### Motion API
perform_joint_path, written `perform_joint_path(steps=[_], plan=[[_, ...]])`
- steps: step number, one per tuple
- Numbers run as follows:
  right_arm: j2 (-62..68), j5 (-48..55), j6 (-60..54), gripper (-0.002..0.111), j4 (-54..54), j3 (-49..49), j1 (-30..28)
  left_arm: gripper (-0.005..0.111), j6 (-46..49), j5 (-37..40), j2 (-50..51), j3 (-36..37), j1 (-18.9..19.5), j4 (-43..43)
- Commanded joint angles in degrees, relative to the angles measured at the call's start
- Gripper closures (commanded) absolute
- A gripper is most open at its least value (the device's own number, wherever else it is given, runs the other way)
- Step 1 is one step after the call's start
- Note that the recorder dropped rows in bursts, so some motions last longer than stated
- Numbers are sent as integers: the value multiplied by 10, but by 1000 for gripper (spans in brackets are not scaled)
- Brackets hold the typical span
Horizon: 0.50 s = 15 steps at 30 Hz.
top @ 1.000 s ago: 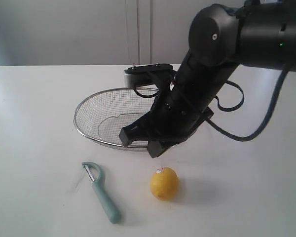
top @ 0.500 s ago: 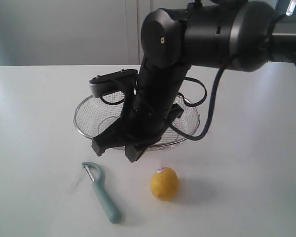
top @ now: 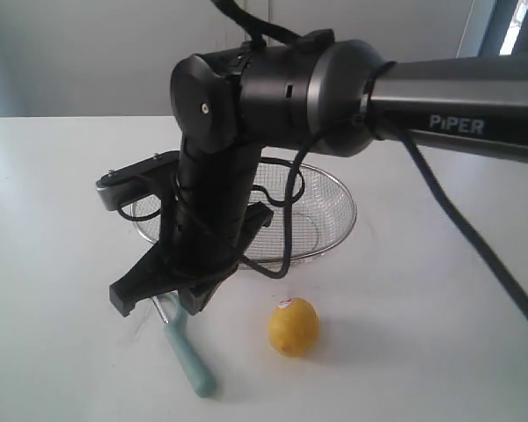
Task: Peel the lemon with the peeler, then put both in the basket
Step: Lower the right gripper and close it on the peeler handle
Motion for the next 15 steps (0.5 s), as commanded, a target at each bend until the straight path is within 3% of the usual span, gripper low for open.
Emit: perform_joint_path(steps=[1, 15], plan=[[19, 2, 18, 108, -18, -14, 11, 107, 0, 1, -2, 5, 2, -2], [59, -51, 49, 108, -29, -14, 35, 107, 0, 1, -2, 5, 2, -2]])
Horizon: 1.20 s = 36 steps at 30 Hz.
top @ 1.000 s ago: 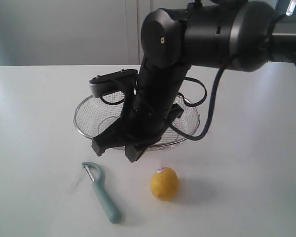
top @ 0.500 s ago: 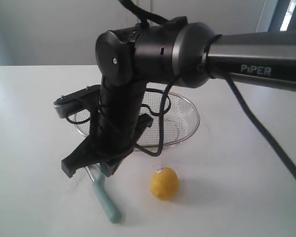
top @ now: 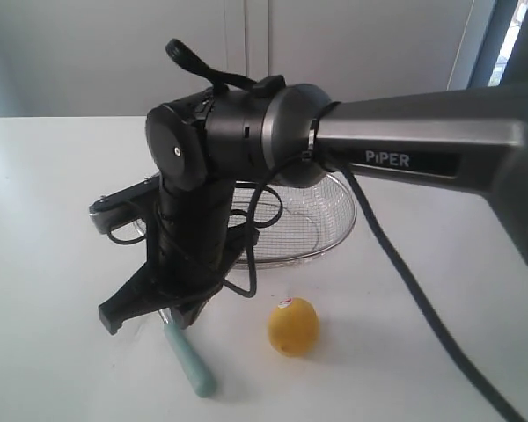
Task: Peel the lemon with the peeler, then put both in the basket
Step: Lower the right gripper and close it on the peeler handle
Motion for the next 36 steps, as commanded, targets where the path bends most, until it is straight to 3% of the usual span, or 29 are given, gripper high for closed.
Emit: perform_joint_path(steps=[1, 16, 28, 36], plan=[[11, -15, 8, 108, -11, -4, 22, 107, 0, 1, -2, 5, 2, -2], [30, -27, 52, 108, -84, -4, 45, 107, 0, 1, -2, 5, 2, -2], [31, -36, 99, 73, -110, -2, 45, 107, 0, 1, -2, 5, 2, -2], [63, -37, 130, 62, -127, -2, 45, 107, 0, 1, -2, 5, 2, -2]])
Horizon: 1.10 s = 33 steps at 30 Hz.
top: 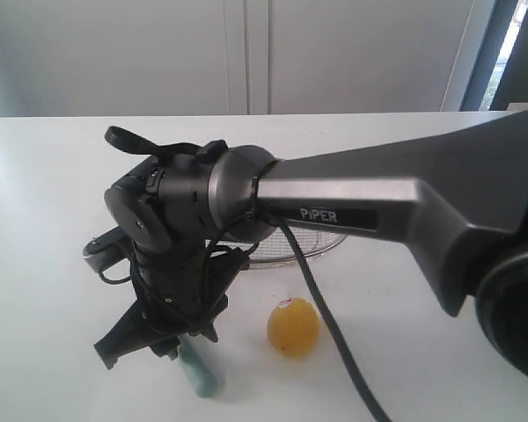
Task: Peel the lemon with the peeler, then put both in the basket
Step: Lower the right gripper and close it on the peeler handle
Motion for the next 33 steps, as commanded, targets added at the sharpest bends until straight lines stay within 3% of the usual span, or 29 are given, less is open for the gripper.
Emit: perform_joint_path(steps=[1, 16, 19, 23, 33], plan=[[14, -4, 10, 62, -16, -1, 1, 107, 0, 1, -2, 5, 2, -2], [34, -7, 19, 67, -14, -1, 1, 107, 0, 1, -2, 5, 2, -2], [34, -6, 19, 81, -14, -1, 1, 107, 0, 1, -2, 5, 2, -2], [31, -2, 19, 108, -14, -1, 1, 107, 0, 1, -2, 5, 2, -2], [14, 1, 19, 108, -14, -1, 1, 107, 0, 1, -2, 5, 2, -2]])
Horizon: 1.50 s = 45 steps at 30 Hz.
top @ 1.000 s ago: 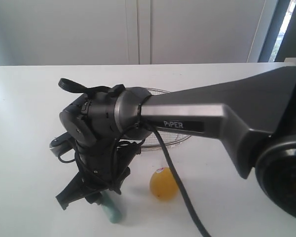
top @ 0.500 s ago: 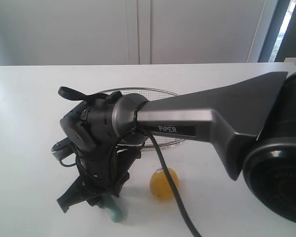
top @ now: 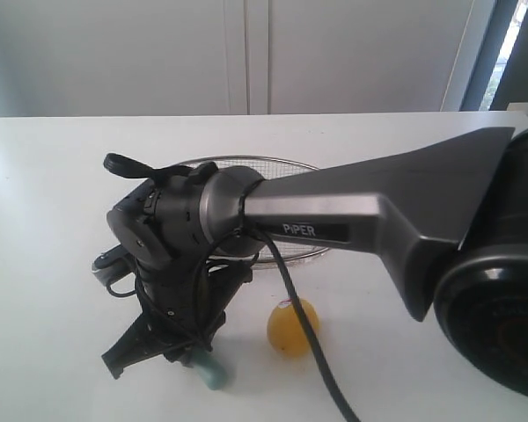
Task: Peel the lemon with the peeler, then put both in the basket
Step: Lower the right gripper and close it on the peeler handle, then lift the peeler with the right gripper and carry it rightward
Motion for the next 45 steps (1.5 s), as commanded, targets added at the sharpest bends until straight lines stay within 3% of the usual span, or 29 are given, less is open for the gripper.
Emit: perform_joint_path(steps=[1, 27, 45], plan=[[-18, 8, 3, 108, -6, -1, 1, 107, 0, 1, -2, 5, 2, -2], [-78, 47, 4, 108, 20, -1, 1, 107, 0, 1, -2, 5, 2, -2], [-78, -37, 4, 108, 22, -1, 1, 107, 0, 1, -2, 5, 2, -2]])
